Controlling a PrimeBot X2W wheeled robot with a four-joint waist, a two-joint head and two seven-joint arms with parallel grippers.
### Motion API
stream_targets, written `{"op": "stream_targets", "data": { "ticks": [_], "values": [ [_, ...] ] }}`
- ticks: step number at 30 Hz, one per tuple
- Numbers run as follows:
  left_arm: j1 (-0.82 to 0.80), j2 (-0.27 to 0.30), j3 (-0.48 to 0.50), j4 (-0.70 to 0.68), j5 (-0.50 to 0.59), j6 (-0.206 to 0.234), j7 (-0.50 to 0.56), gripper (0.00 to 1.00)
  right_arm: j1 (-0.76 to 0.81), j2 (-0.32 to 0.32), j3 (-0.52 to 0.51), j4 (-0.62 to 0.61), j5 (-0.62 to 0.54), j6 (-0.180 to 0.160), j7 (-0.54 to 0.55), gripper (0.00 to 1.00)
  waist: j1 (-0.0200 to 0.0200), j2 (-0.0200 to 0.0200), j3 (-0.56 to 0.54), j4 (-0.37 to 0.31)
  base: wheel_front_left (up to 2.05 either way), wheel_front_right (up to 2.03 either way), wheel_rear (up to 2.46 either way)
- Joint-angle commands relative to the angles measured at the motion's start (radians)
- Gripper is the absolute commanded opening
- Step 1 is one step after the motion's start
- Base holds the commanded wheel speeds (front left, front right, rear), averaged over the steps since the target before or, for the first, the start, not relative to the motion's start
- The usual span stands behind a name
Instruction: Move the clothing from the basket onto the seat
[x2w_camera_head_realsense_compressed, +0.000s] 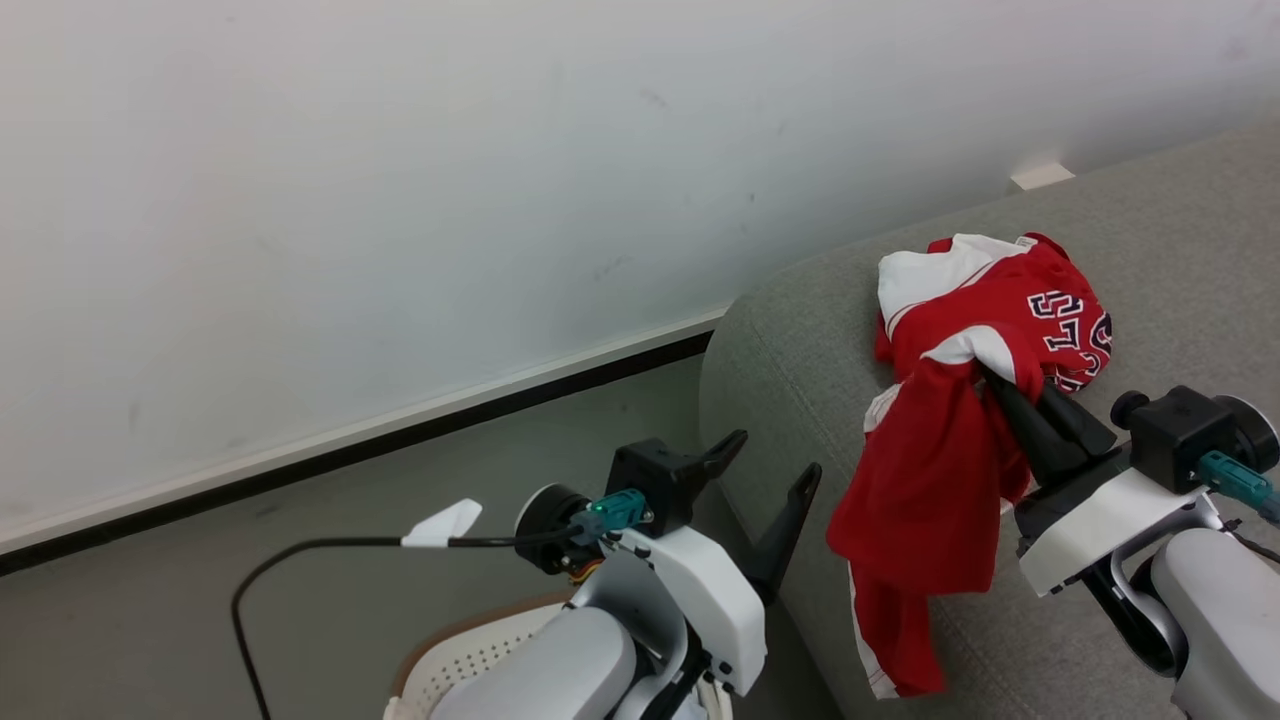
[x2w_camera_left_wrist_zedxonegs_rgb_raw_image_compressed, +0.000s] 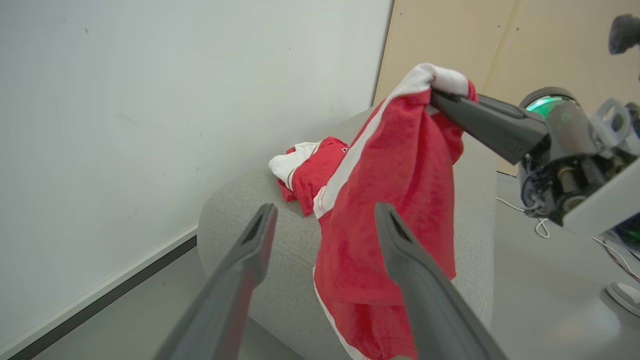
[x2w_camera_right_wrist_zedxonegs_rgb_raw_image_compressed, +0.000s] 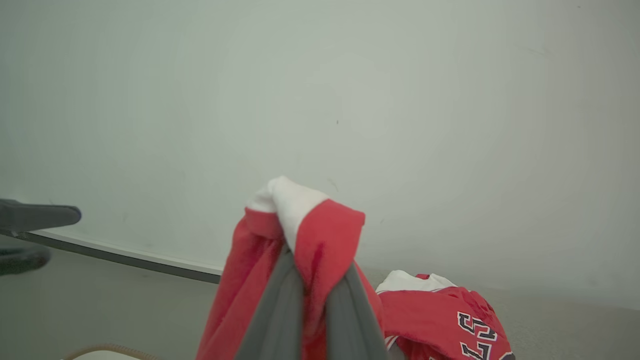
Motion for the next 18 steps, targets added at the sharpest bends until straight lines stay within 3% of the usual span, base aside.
{"op": "stream_targets", "data": {
  "ticks": [1, 10, 18],
  "values": [
    [-0.010, 0.004, -0.001, 0.002, -0.009, 0.000, -0.001, 1.00, -0.001, -0.007, -0.011, -0.007, 0.005, -0.003, 0.001, 0.00, -0.0001, -0.0001, 0.012, -0.007, 0.00, 0.00, 0.00],
    [-0.031, 0.003, -0.015, -0.007, -0.005, -0.006, 0.010, 1.00, -0.030, -0.030, -0.049, -0.002, -0.020, -0.003, 0.001, 0.00, -0.0001, -0.0001, 0.091, 0.008, 0.00, 0.00, 0.00],
    [-0.135, 0.016, -0.025, -0.024, 0.043, -0.024, 0.025, 1.00, -0.197, -0.101, -0.148, 0.026, -0.054, -0.003, 0.001, 0.00, -0.0001, -0.0001, 0.302, 0.109, 0.00, 0.00, 0.00]
  ]
}}
